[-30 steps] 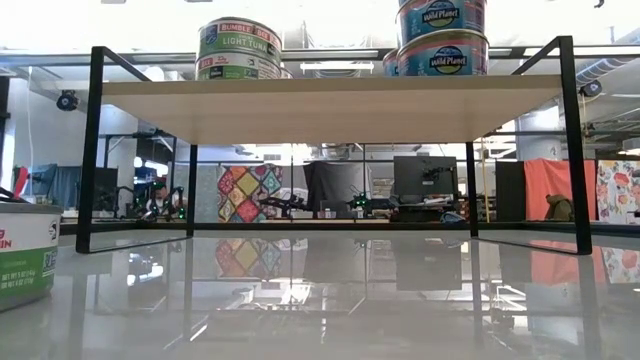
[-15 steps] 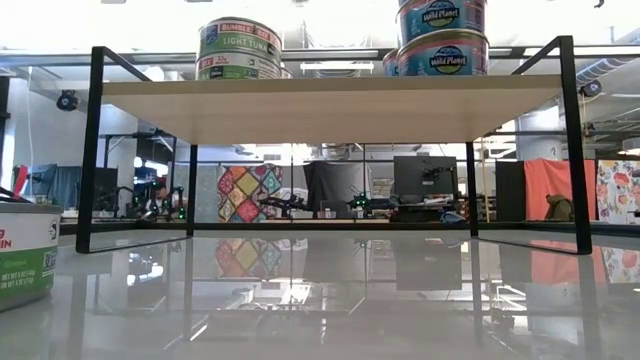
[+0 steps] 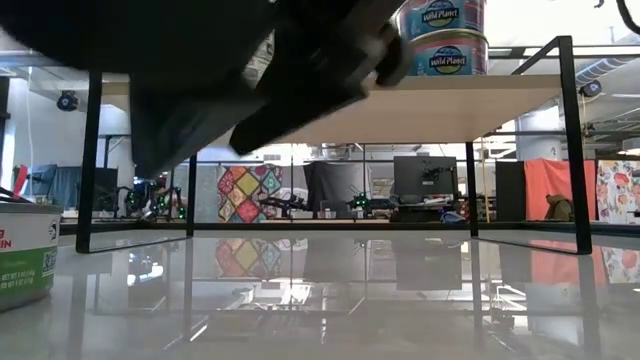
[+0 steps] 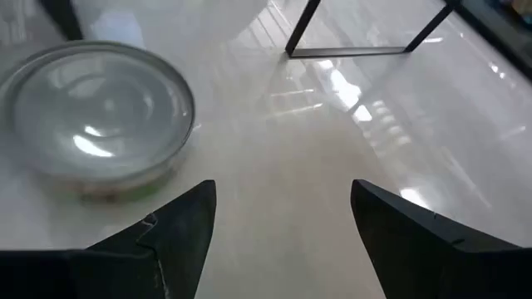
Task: Stack canned seafood by type on shelf
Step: Stack the green tuna can on top of the other green tuna can on the shelf
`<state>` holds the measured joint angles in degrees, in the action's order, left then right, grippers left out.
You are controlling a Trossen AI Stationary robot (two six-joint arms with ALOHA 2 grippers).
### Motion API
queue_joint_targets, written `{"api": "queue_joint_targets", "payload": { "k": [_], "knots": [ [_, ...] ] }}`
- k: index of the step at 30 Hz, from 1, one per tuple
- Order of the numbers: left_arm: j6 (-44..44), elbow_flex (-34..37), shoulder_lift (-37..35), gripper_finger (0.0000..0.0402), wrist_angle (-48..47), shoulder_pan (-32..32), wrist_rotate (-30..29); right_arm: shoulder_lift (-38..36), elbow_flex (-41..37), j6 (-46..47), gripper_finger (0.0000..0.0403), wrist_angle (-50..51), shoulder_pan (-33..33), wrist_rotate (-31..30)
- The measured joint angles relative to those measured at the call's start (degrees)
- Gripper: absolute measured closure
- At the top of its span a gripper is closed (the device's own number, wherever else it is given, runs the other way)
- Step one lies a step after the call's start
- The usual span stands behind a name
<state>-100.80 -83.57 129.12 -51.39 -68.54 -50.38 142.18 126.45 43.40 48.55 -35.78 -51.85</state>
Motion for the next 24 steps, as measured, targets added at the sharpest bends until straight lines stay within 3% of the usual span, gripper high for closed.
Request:
{"api": "queue_joint_targets", "payload": {
  "k": [11,20,24],
  "knots": [
    [-1.8,5.6,0.3,0.0003,3.8,1.7,-9.1,1.8,-0.3,0.0,0.012,-13.2,3.0,8.8],
    [6.9,6.7,0.3,0.0003,11.4,2.7,-13.2,2.4,-0.7,0.5,0.014,-16.4,3.1,10.7],
    [1.2,8.1,0.5,0.0003,12.1,2.7,-16.1,2.4,-0.9,0.2,0.0145,-16.7,3.0,10.8]
  ]
}}
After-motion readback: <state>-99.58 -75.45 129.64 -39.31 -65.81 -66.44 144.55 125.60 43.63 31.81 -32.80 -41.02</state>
